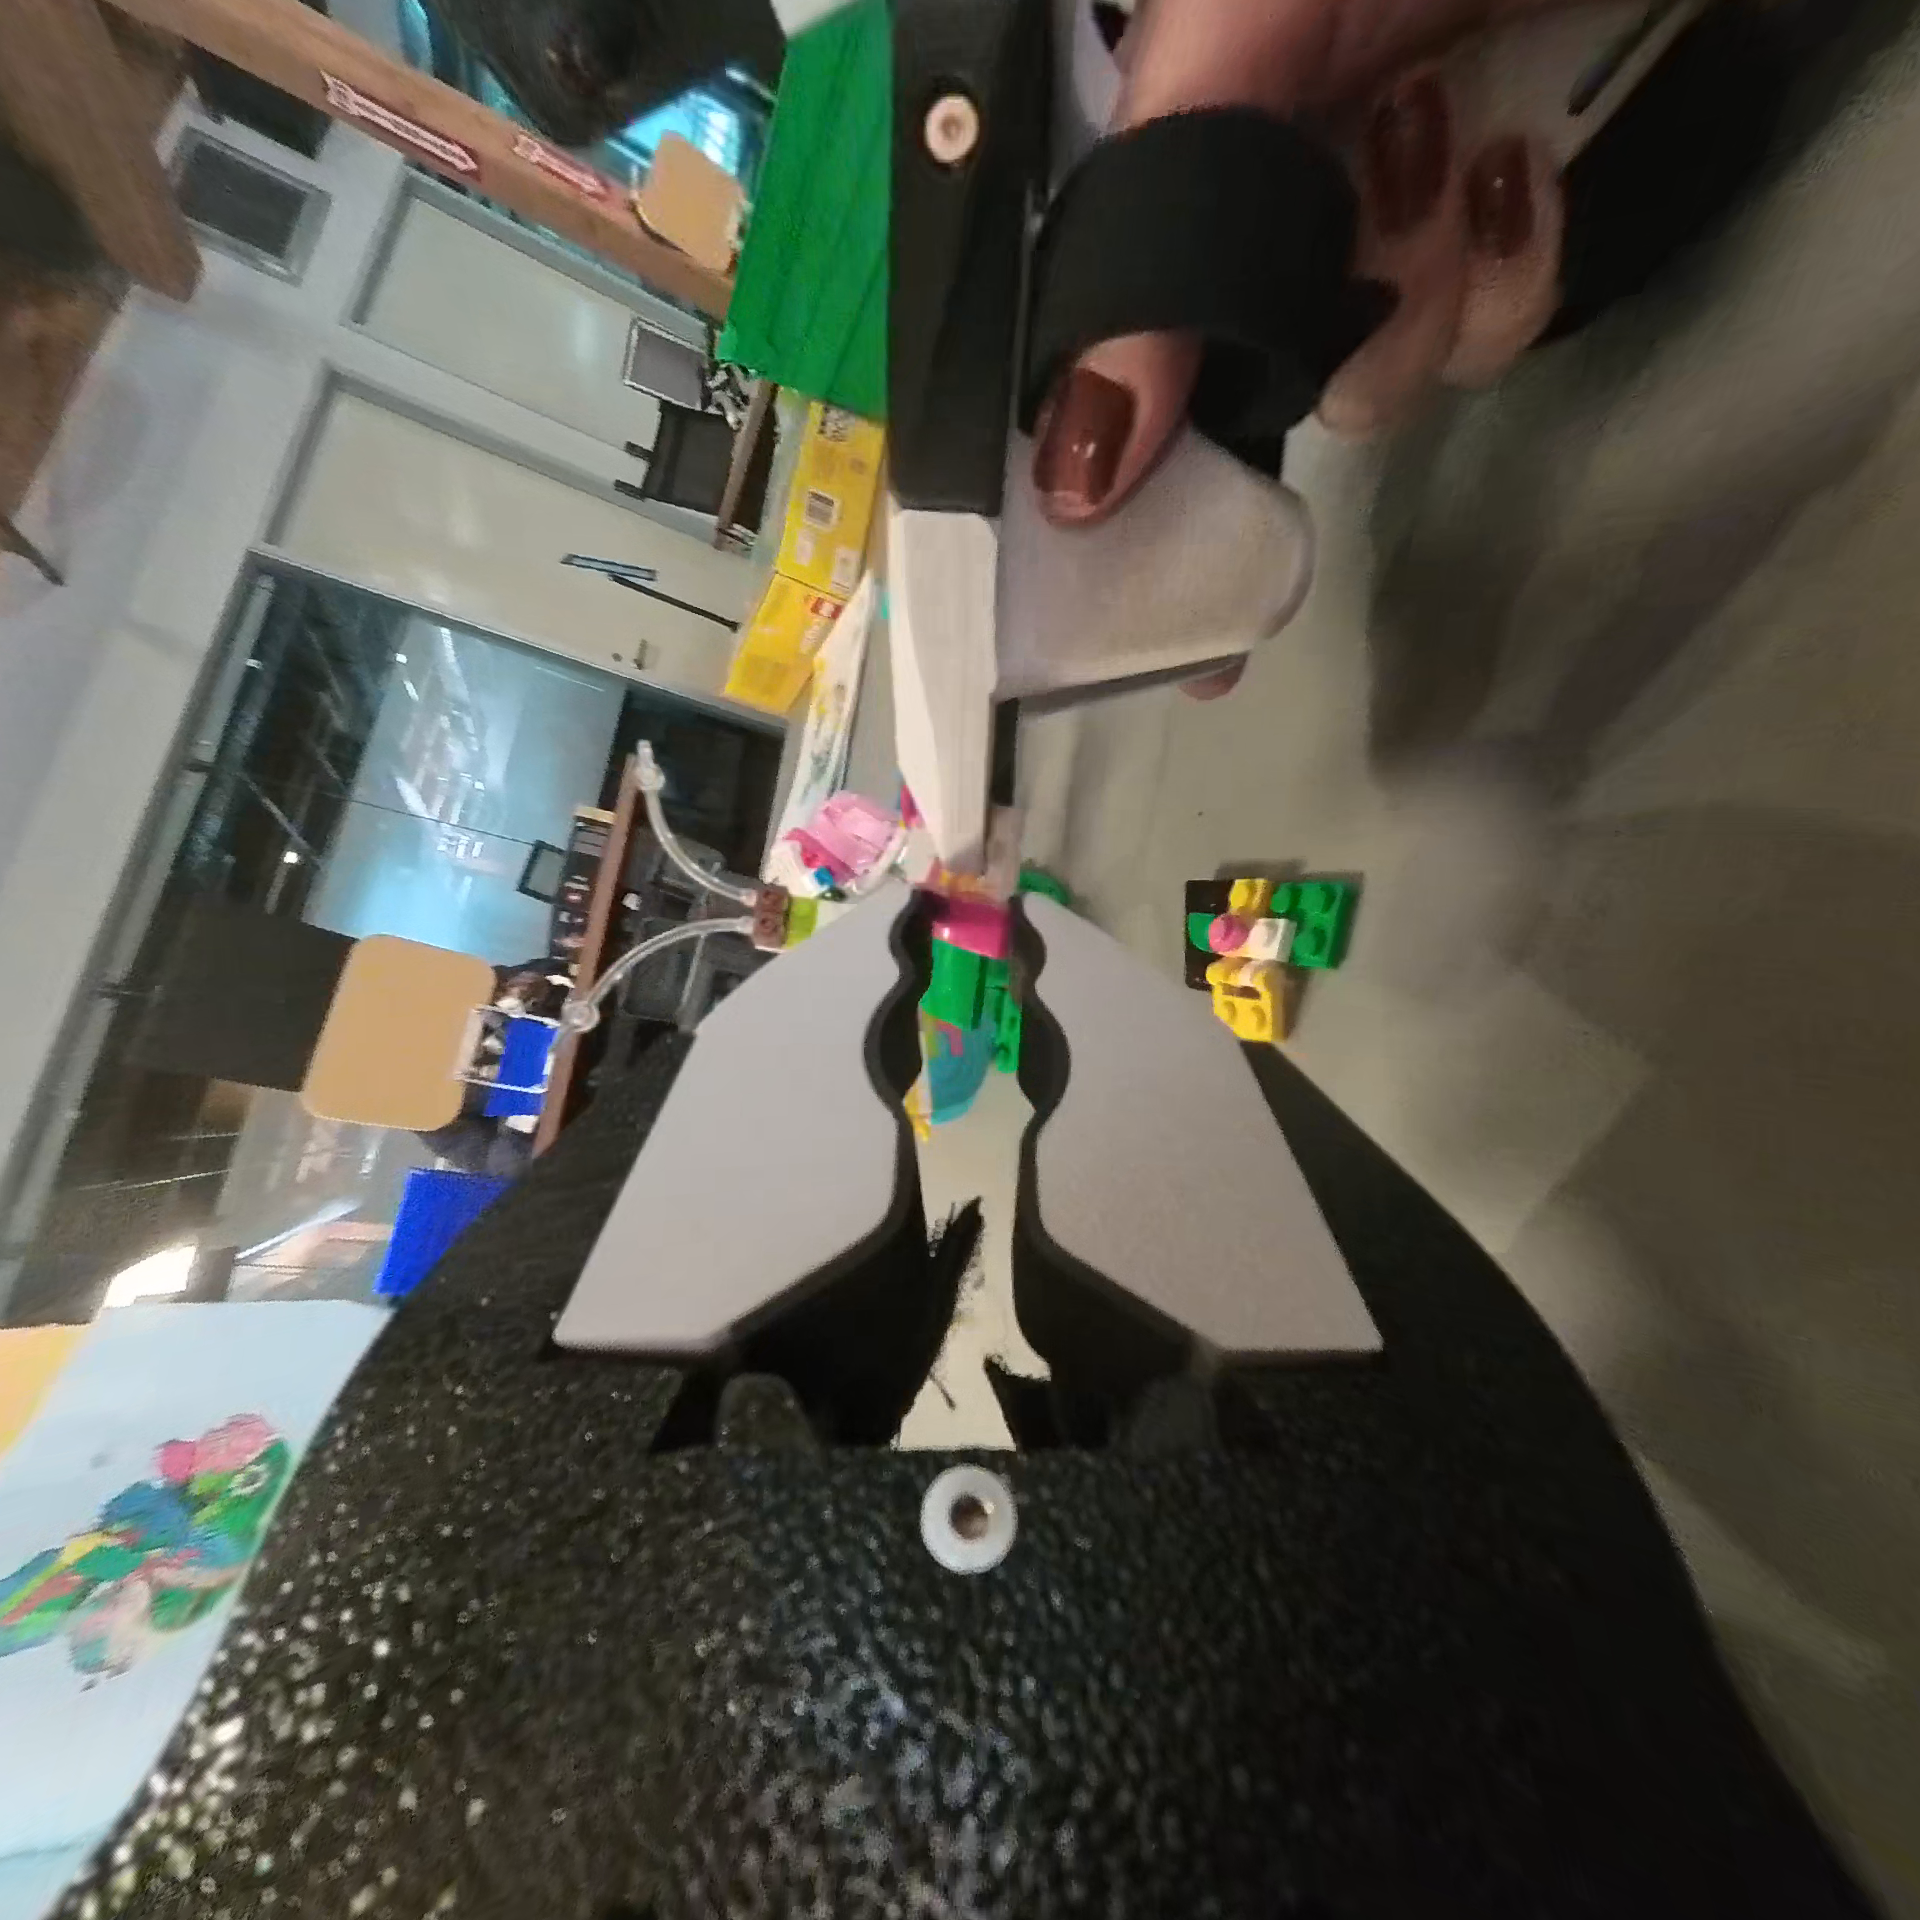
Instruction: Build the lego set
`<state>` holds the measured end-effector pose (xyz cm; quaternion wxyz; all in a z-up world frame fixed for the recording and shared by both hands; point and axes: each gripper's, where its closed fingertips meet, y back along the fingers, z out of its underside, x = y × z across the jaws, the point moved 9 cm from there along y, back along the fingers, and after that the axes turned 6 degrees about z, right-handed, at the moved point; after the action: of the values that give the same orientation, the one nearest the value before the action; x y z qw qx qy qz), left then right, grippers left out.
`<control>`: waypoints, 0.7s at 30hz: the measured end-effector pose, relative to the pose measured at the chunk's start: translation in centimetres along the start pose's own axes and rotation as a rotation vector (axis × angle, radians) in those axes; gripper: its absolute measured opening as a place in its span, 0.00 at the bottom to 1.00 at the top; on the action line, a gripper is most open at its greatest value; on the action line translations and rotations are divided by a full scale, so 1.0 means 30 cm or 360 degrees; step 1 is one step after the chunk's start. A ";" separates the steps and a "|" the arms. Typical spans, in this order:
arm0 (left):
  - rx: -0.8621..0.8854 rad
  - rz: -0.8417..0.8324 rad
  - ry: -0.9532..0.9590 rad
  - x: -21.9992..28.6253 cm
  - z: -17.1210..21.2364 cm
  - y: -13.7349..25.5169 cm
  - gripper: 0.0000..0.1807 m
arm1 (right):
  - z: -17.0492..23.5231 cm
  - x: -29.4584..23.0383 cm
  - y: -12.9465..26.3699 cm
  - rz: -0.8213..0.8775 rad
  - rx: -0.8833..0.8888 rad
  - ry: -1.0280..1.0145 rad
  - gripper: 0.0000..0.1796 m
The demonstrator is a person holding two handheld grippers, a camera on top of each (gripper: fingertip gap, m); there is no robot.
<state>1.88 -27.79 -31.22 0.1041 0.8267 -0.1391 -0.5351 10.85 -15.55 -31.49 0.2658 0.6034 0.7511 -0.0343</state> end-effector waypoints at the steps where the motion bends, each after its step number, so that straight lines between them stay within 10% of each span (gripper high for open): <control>1: 0.0004 0.0030 0.0021 0.000 0.001 0.001 0.08 | 0.001 -0.003 -0.001 0.0013 -0.0015 0.0070 0.05; 21: 0.0106 0.0480 0.0433 -0.011 0.023 0.012 0.06 | -0.002 -0.036 0.024 -0.0020 -0.0065 0.0759 0.07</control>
<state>1.06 -28.04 -31.10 0.1736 0.8641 -0.2636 -0.3920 11.63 -16.28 -30.78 0.0928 0.5842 0.7969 0.1227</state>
